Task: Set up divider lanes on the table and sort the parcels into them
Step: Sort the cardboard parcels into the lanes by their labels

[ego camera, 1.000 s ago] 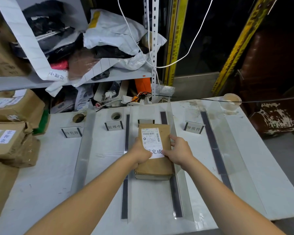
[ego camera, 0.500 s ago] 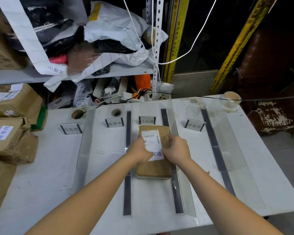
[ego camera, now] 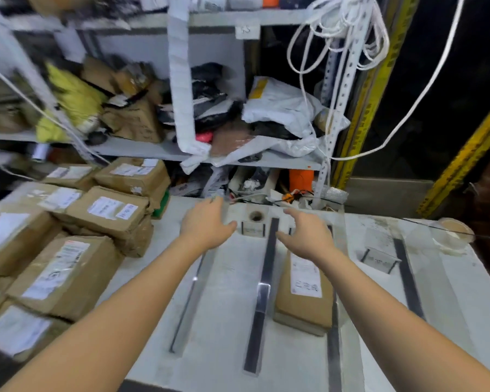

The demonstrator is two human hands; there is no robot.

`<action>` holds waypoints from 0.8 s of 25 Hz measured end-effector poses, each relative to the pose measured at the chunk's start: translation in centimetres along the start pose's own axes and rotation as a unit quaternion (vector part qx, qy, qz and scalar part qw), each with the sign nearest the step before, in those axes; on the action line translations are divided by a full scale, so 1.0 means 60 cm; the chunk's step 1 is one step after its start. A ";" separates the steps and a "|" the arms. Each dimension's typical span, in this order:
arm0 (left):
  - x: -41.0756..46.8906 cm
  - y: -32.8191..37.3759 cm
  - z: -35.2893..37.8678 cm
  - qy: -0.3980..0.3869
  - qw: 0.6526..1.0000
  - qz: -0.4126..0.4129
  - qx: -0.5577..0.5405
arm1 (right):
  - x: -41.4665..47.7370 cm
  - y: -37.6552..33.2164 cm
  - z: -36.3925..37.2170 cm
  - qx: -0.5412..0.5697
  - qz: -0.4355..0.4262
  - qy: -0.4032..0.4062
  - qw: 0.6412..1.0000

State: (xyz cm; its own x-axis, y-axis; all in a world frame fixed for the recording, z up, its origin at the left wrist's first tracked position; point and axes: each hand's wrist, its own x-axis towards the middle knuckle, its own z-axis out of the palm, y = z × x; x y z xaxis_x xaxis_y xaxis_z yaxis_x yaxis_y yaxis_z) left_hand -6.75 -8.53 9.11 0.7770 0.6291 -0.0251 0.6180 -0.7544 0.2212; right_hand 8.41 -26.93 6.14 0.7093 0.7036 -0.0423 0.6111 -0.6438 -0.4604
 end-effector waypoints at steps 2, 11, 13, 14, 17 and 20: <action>-0.017 -0.051 -0.030 0.007 0.999 -0.027 0.025 | 0.009 -0.049 0.007 -0.013 -0.033 -0.010 0.999; -0.083 -0.343 -0.113 0.066 0.992 -0.097 0.048 | 0.028 -0.309 0.100 -0.067 -0.098 -0.013 0.993; -0.087 -0.414 -0.125 0.063 0.992 -0.091 0.053 | 0.031 -0.376 0.128 -0.068 -0.096 -0.016 0.993; -0.087 -0.448 -0.131 0.061 0.993 -0.087 0.059 | 0.032 -0.408 0.143 -0.068 -0.096 -0.019 0.993; -0.085 -0.545 -0.157 0.052 0.992 -0.089 0.069 | 0.042 -0.505 0.190 -0.064 -0.101 -0.026 0.993; -0.088 -0.627 -0.178 0.047 0.991 -0.106 0.059 | 0.058 -0.591 0.230 -0.043 -0.111 -0.029 0.993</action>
State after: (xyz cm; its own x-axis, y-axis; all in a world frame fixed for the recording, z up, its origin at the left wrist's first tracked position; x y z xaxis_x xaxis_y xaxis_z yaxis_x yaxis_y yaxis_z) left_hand -35.37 18.50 11.31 0.6163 0.7868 0.0330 0.7808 -0.6160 0.1044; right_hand -15.63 2.52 10.05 0.5346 0.8451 -0.0007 0.7792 -0.4932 -0.3868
